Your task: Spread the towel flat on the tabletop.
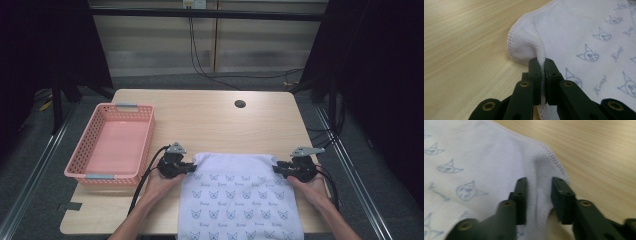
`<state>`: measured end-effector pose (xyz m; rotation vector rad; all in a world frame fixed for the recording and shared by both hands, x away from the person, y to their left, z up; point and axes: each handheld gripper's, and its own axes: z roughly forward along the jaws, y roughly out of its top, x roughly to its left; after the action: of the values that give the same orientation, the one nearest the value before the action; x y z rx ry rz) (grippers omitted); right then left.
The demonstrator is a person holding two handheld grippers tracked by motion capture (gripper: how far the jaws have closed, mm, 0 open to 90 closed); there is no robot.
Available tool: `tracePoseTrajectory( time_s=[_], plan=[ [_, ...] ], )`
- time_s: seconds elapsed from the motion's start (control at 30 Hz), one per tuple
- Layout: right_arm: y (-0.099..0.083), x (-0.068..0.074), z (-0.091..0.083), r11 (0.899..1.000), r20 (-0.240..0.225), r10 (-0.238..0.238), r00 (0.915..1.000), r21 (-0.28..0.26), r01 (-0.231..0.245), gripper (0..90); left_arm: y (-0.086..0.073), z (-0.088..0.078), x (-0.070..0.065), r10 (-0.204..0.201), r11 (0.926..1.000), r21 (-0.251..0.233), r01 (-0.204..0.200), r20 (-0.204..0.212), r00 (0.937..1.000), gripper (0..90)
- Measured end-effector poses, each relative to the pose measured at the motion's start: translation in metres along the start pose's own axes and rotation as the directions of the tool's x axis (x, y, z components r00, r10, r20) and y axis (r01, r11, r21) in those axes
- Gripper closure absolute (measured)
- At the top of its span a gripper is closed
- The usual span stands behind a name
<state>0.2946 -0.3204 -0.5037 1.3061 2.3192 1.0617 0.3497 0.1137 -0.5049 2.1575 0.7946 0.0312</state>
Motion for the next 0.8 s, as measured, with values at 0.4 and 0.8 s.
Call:
tracePoseTrajectory(
  time_s=[0.4, 0.8],
  plan=[
    [0.017, 0.000, -0.028, 0.987, -0.115, 0.077, 0.9904, -0.129, -0.092, 83.2, 0.013, -0.044, 0.001, -0.042, 0.9833, -0.175, 0.051, 0.053, 0.9977, 86.5],
    [0.088, 0.004, -0.072, 0.945, -0.095, 0.015, 0.9953, -0.323, -0.045, 83.1, 0.063, -0.096, 0.010, -0.001, 0.9454, -0.326, -0.007, -0.024, 0.9997, 86.5]
  ],
)
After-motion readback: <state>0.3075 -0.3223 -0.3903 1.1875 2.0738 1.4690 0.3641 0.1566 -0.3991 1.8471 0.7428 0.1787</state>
